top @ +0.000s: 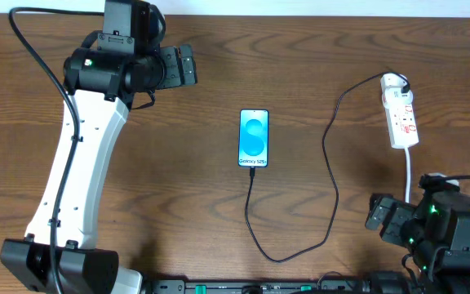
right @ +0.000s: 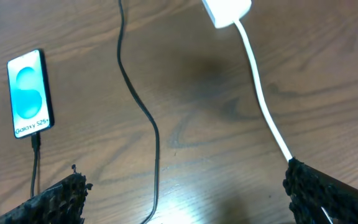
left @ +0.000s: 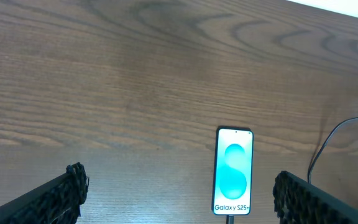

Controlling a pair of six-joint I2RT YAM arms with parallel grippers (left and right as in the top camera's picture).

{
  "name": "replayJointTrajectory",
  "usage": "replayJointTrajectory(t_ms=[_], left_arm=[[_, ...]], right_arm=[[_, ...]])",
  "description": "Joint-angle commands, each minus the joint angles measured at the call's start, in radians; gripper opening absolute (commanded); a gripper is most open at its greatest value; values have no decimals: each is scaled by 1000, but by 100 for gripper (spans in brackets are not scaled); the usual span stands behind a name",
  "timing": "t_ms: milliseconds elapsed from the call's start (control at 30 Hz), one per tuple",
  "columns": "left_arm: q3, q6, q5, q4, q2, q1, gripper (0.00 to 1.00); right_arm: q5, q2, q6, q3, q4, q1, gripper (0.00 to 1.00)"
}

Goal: Plug charger to phone and switch on socket

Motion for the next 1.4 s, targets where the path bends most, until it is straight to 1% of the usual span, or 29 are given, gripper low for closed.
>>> replayJointTrajectory(t_ms=[0, 100, 267, 300, 333, 367, 567, 767, 833, 900, 1067, 1367], left_arm=[[-5, 5, -10, 0, 5, 4, 97], [-5, 5, -10, 0, 5, 4, 97], [-5, 5, -10, 0, 5, 4, 97], [-5, 5, -10, 0, 5, 4, 98], [-5, 5, -10, 0, 5, 4, 98], [-5, 5, -10, 0, 5, 4, 98], [-5, 5, -10, 0, 5, 4, 97], [-5, 5, -10, 0, 5, 4, 97], [-5, 5, -10, 0, 5, 4, 97], [-5, 5, -10, 0, 5, 4, 97], [-5, 5, -10, 0, 5, 4, 97], [-5, 5, -10, 0, 5, 4, 97]], right_arm=[[-50, -34, -116, -40, 65, 21, 99], [-71, -73, -175, -95, 153, 38, 99], [-126, -191, -268, -271, 390, 40, 99], [-139, -236, -282, -341, 478, 40, 99], [-138, -267, -282, -389, 536, 40, 99], [-138, -322, -286, -467, 630, 40, 99], [-138, -479, -285, -692, 887, 40, 99], [-138, -566, -286, -816, 1022, 40, 99], [-138, -566, -286, -863, 1096, 40, 99], [-138, -566, -286, -883, 1118, 40, 99], [-133, -566, -317, -907, 1150, 40, 99], [-118, -566, -338, -907, 1142, 39, 99]])
